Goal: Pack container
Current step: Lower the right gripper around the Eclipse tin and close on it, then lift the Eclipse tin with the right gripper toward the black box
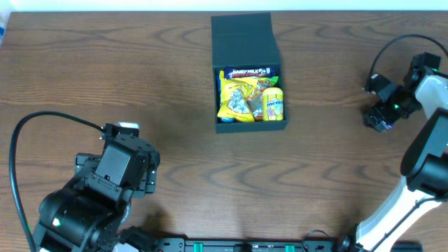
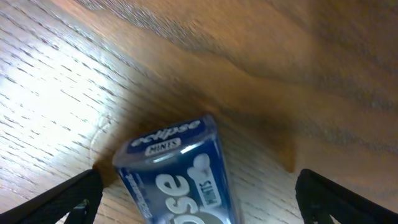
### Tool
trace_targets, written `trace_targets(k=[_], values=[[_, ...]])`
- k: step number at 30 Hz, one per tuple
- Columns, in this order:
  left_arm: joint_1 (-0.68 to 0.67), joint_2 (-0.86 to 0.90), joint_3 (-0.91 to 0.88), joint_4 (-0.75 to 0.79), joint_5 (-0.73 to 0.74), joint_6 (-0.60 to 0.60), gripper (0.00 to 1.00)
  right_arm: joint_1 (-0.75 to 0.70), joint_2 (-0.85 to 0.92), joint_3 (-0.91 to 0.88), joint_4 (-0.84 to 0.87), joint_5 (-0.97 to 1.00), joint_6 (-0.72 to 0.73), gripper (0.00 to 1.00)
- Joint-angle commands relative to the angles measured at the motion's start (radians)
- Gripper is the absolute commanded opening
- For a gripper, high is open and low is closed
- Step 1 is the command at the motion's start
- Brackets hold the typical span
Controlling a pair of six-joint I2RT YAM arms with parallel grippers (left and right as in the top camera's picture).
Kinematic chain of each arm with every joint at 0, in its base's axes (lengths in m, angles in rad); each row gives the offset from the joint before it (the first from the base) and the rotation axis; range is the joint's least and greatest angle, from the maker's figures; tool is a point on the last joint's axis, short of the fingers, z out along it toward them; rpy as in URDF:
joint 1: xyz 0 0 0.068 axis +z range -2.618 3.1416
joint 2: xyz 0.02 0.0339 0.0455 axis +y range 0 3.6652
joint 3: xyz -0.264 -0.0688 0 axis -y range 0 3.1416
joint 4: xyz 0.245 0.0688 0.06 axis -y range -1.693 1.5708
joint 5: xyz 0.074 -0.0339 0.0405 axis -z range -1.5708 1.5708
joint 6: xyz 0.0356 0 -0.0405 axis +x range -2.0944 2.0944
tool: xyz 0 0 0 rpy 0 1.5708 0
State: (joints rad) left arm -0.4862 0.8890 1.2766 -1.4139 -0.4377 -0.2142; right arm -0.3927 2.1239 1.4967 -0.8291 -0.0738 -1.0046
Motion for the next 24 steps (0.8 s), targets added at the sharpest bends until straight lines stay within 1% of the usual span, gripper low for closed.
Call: trace_targets(k=[1,2,4,10,13,21,22,23,24], values=[[0.003,-0.001,0.002,-0.003,-0.014,-0.018,0.95,-0.008,0.016,0.01,0.0,0.018,0.01,0.89],[0.003,-0.001,0.002,-0.003,-0.014,-0.018,0.95,-0.008,0.016,0.01,0.002,0.018,0.009,0.81],[0.003,-0.001,0.002,-0.003,-0.014,-0.018,0.95,-0.008,0.016,0.01,0.008,0.018,0.009,0.7],[0.003,-0.001,0.002,-0.003,-0.014,-0.018,0.95,-0.008,0.016,0.01,0.01,0.018,0.01,0.58],[0.003,-0.001,0.002,-0.003,-0.014,-0.018,0.96,-0.008,0.016,0.01,0.011,0.017,0.01,0.5],[0.003,-0.001,0.002,-0.003,-0.014,-0.018,0.95,-0.008,0.016,0.01,0.01,0.018,0.01,0.43],[0.003,-0.001,0.002,-0.003,-0.014,-0.018,0.95,-0.008,0.016,0.01,0.01,0.018,0.01,0.35],[0.003,-0.001,0.002,-0.003,-0.014,-0.018,0.95,-0.008,0.016,0.01,0.01,0.018,0.01,0.3],[0.003,-0.001,0.002,-0.003,-0.014,-0.018,0.95,-0.008,0.016,0.01,0.01,0.018,0.01,0.28]])
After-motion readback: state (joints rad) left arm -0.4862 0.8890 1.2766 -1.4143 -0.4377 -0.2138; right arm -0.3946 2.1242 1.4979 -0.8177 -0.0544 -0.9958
